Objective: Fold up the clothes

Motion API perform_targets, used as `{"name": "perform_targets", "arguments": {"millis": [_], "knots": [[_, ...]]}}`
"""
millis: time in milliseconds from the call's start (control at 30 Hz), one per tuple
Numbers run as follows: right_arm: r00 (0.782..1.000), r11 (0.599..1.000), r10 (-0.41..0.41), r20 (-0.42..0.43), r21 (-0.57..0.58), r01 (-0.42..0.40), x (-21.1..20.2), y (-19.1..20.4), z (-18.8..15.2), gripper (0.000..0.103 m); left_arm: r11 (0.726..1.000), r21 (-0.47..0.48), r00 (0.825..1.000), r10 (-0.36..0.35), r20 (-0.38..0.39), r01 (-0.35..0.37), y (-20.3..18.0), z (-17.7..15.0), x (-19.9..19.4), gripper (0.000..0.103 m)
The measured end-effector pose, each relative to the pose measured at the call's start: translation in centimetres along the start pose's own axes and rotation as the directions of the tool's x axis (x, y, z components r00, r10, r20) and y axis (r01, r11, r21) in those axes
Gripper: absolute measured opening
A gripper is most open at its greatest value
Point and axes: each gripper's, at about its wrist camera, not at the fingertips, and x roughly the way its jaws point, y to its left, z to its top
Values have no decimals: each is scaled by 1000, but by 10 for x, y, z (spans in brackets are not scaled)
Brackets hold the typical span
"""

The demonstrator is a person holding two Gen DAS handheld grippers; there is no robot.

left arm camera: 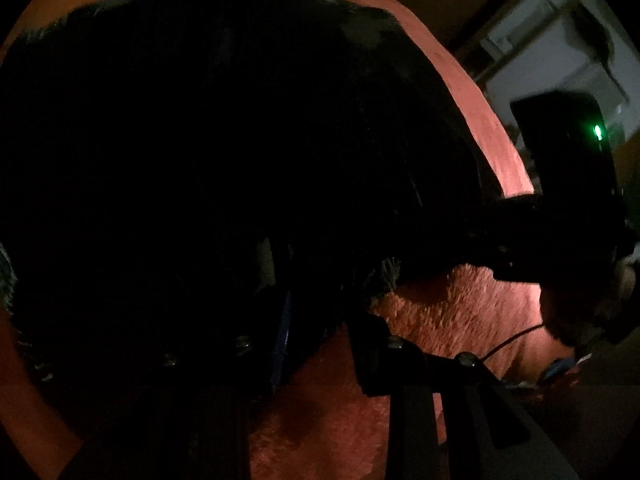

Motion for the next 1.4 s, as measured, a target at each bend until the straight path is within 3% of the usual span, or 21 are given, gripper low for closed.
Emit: {"name": "perform_targets", "arguments": {"millis": [100, 200, 267, 333, 400, 433, 500, 567, 633, 733, 833, 900, 933, 1100, 1200, 1333, 1400], "knots": [[1000, 1000, 17, 18, -2, -17, -6, 2, 0, 0, 1000, 23, 1000, 2, -5, -2, -2, 1, -11, 29], [997, 998, 57, 57, 3, -58, -22, 1, 4, 1, 1000, -28, 999, 2, 43, 0, 12, 4, -40, 29], [992, 998, 55, 118, 21, -58, -42, -6, 3, 3, 997, -72, 995, 42, 89, -35, 33, 4, -64, 30], [984, 998, 26, 176, 48, -35, -59, -16, 4, 11, 990, -123, 986, 93, 139, -76, 61, 0, -90, 30], [975, 997, -38, 220, 80, 21, -70, -26, 5, 24, 981, -169, 979, 125, 159, -98, 75, 7, -94, 32], [970, 993, -81, 231, 107, 57, -74, -35, 7, 25, 975, -193, 976, 141, 169, -108, 82, 11, -96, 33], [956, 978, -162, 243, 171, 122, -80, -53, 11, 25, 969, -233, 977, 127, 171, -86, 93, 29, -82, 33], [946, 961, -210, 248, 228, 154, -85, -67, 11, 25, 970, -241, 981, 88, 176, -44, 84, 25, -64, 33], [935, 942, -252, 249, 286, 177, -86, -77, 8, 25, 971, -234, 982, 89, 164, -48, 96, 17, -75, 33], [925, 929, -283, 254, 313, 199, -81, -74, 4, 25, 968, -236, 983, 123, 137, -88, 94, 12, -64, 33], [909, 920, -331, 251, 299, 253, -79, -66, 5, 8, 961, -244, 982, 158, 108, -128, 91, 8, -48, 32], [902, 916, -355, 245, 285, 283, -78, -60, 8, 7, 956, -214, 972, 221, 82, -200, 88, 5, -42, 32], [896, 913, -368, 248, 278, 298, -79, -59, 11, 7, 958, -205, 972, 220, 86, -199, 87, 4, -42, 32], [900, 910, -356, 250, 312, 273, -99, -95, 4, 8, 959, -213, 974, 210, 90, -187, 89, 8, -47, 32], [904, 896, -358, 233, 359, 262, -100, -113, 10, 8, 953, -265, 977, 183, 109, -149, 93, 8, -49, 32], [930, 856, -312, 197, 484, 185, -94, -142, 4, 9, 919, -390, 981, 128, 149, -60, 107, 4, -57, 33], [948, 827, -245, 203, 553, 96, -91, -155, -6, 16, 906, -422, 979, 117, 168, -36, 111, 2, -61, 33]]}}
